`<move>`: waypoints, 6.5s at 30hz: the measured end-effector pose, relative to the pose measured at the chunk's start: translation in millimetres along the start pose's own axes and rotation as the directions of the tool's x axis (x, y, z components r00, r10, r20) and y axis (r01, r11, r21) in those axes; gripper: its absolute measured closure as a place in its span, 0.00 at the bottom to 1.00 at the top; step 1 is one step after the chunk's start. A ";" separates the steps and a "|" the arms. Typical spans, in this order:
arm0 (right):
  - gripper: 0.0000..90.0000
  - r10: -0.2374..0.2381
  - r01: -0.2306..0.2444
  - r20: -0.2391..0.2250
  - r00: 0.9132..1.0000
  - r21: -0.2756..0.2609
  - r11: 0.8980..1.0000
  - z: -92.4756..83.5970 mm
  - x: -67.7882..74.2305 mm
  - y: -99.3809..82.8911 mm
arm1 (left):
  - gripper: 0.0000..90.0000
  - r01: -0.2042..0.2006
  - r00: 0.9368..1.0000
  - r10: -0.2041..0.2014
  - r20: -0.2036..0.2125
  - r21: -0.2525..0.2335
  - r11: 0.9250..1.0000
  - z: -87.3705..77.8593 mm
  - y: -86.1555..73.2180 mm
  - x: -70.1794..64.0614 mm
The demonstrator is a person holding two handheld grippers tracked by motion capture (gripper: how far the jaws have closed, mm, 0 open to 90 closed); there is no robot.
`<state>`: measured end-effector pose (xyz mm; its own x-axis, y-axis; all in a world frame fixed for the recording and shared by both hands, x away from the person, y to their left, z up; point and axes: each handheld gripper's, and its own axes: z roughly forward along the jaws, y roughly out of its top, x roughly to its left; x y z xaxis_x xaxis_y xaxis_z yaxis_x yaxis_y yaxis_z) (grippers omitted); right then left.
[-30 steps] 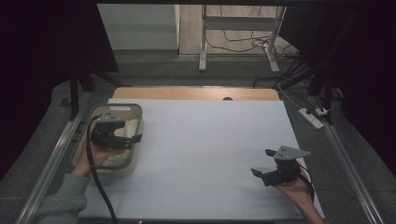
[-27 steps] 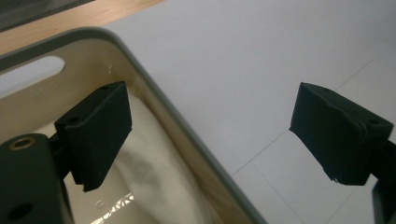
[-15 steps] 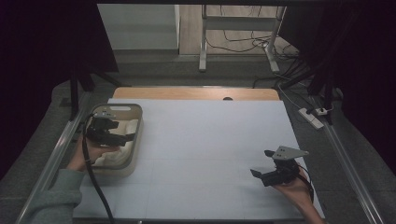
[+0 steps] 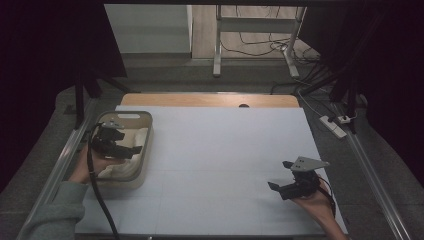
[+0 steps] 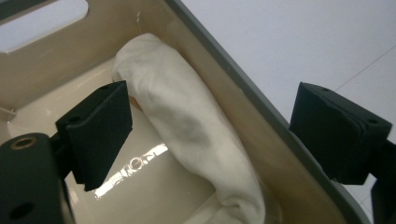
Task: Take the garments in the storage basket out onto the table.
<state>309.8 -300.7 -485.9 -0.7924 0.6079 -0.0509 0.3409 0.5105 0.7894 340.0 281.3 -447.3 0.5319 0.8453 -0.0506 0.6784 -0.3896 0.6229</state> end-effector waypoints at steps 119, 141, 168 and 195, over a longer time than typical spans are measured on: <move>0.07 0.005 -0.005 0.003 1.000 -0.008 1.000 -0.5 1.0 -1.3 | 0.88 0.191 0.980 -0.169 0.105 -0.250 0.949 -30.8 -5.1 3.9; 0.07 0.005 -0.005 0.012 1.000 -0.002 1.000 -0.8 1.8 -3.9 | 0.88 0.229 0.972 -0.187 0.141 -0.404 0.885 -56.4 -8.6 3.2; 0.07 0.002 -0.002 0.018 1.000 0.002 1.000 0.4 2.2 -4.6 | 0.88 0.219 0.974 -0.149 0.170 -0.539 0.814 -79.6 1.9 -14.7; 0.07 0.004 -0.004 0.025 1.000 0.006 1.000 2.2 1.8 -4.9 | 0.88 0.219 0.973 -0.117 0.198 -0.643 0.734 -95.9 13.6 -34.2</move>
<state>307.9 -300.7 -491.2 -0.7780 0.6250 -0.0633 0.3471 0.5116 0.7860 282.4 282.1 -362.2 0.5386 0.7959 -0.2765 0.2887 0.1340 0.9480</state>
